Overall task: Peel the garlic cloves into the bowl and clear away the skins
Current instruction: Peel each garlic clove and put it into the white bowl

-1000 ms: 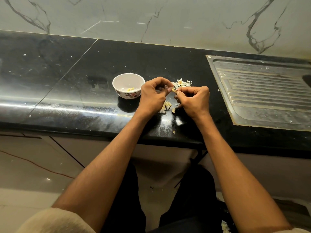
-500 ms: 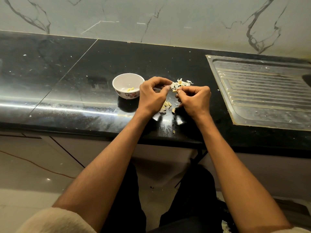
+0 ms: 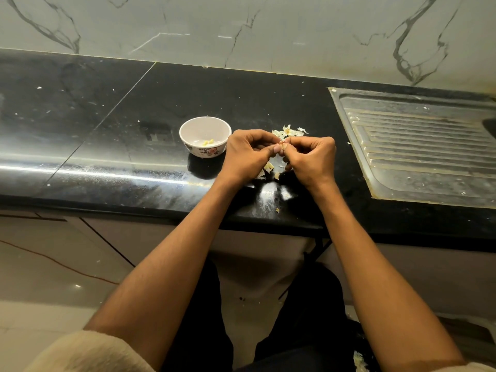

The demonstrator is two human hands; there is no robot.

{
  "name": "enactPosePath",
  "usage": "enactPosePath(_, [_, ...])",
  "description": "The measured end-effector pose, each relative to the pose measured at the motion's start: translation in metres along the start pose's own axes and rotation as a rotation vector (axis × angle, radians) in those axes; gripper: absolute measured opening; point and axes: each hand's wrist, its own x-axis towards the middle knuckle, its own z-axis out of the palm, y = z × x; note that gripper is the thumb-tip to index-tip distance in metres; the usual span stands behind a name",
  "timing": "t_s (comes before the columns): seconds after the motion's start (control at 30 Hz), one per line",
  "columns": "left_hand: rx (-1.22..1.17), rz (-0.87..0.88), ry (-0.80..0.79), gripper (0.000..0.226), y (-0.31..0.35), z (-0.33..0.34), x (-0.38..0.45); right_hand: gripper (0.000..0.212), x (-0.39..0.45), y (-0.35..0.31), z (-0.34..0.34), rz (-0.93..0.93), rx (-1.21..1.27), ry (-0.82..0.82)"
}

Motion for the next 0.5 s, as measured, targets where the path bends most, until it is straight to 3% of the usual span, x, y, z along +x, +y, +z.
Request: enactPosePath(0.5, [-0.063, -0.058, -0.013, 0.014, -0.0079, -0.0005, 0.0046, 0.013, 0.003, 0.005, 0.0035, 0.039, 0.019, 0.102])
